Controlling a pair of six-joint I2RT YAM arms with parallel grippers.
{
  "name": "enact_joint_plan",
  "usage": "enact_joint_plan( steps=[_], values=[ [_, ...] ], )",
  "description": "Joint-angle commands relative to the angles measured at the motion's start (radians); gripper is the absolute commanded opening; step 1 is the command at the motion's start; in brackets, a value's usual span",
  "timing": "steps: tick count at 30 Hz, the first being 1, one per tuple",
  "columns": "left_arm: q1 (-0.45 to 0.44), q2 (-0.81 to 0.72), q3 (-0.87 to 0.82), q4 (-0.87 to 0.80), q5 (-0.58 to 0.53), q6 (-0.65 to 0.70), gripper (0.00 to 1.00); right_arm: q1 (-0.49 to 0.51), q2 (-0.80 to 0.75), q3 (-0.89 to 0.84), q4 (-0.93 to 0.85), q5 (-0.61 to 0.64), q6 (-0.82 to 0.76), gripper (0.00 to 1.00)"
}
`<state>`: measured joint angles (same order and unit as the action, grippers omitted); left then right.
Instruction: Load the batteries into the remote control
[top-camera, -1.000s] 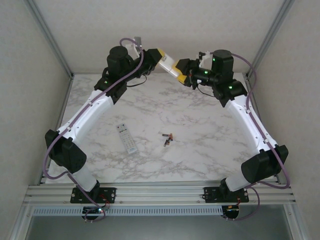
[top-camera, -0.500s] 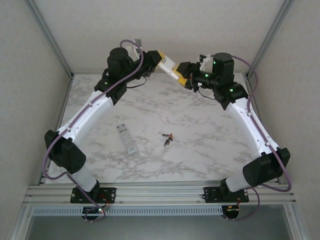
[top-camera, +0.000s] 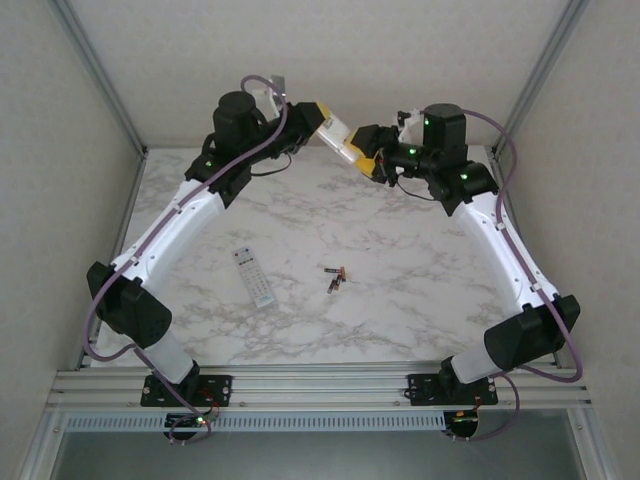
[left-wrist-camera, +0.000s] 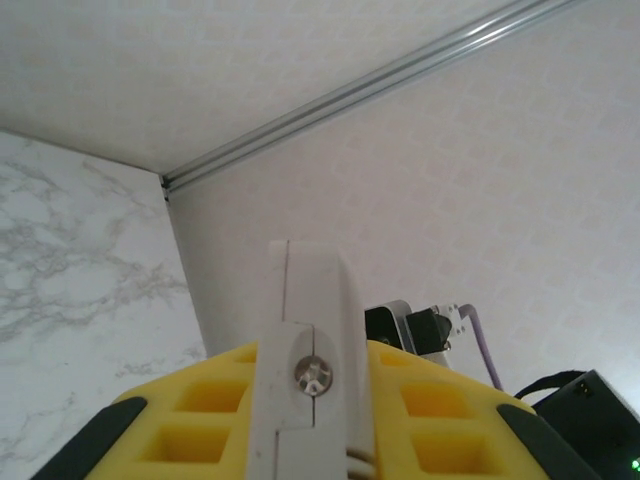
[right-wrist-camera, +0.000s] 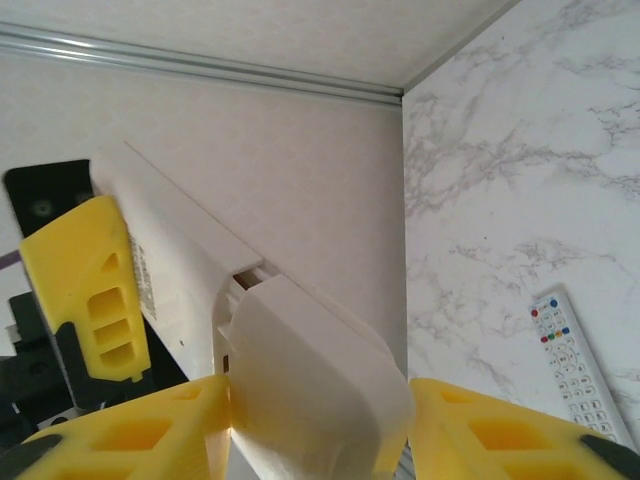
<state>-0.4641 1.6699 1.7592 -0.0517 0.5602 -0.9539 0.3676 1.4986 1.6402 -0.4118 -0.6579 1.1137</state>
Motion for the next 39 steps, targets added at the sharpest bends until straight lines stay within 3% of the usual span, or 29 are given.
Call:
enact_joint_plan(
  steps=[1,6,11,15,27,32,39],
  values=[
    [-0.02,-0.03,0.098,0.038,0.048,0.069,0.0,0.003,0.039,0.025,-0.143,0.037,-0.041,0.48],
    [-0.035,-0.021,0.131,-0.025,0.041,0.14,0.0,0.006,0.08,0.084,-0.288,0.061,-0.059,0.4],
    [-0.042,-0.033,0.157,-0.162,-0.078,0.272,0.0,0.011,0.107,0.137,-0.427,0.101,-0.122,0.39],
    [-0.044,-0.047,0.155,-0.169,-0.109,0.308,0.0,0.014,0.112,0.113,-0.443,0.082,-0.119,0.33],
    [0.013,-0.151,-0.013,-0.038,-0.238,0.174,0.0,0.015,0.052,-0.003,-0.325,0.06,-0.069,0.31],
    [0.039,-0.194,-0.114,0.015,-0.231,0.115,0.0,0.014,0.035,-0.062,-0.272,0.071,-0.061,0.12],
    [0.064,-0.261,-0.218,-0.046,-0.339,0.095,0.0,0.014,0.034,-0.113,-0.329,0.158,-0.199,0.22]
  ],
)
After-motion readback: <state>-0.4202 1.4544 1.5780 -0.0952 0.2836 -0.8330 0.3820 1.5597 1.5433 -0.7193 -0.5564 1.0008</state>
